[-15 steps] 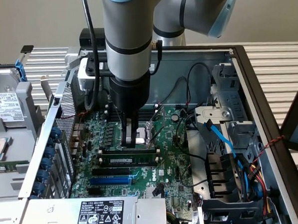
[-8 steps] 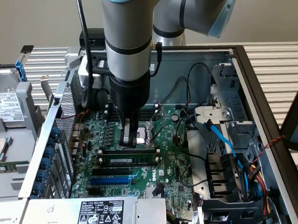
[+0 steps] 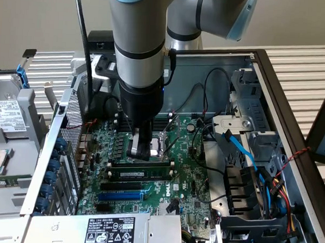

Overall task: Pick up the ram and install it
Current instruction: 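Press down the ram until it locks into place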

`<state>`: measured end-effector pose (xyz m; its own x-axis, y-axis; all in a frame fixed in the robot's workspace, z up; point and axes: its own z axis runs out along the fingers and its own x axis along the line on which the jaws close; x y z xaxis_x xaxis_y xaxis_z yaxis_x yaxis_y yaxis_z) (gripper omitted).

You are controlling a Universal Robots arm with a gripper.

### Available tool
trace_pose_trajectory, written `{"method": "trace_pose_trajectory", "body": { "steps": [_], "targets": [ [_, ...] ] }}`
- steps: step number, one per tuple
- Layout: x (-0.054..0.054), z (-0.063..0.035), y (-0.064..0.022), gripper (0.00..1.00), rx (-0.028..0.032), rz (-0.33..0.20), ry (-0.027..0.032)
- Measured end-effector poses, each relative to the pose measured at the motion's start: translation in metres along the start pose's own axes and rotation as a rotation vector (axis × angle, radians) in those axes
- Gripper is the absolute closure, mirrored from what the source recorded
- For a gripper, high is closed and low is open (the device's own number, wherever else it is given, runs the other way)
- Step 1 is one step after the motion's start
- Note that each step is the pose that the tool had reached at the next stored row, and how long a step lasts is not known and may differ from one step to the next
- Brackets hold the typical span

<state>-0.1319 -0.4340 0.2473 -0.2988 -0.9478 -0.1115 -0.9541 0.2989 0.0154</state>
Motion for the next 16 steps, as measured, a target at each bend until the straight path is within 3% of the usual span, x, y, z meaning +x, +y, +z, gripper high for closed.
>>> {"method": "trace_pose_trajectory", "body": {
  "steps": [16],
  "targets": [
    [0.0000, 0.0000, 0.0000, 0.89, 0.0282, 0.251, -0.0038]
  ]
}}
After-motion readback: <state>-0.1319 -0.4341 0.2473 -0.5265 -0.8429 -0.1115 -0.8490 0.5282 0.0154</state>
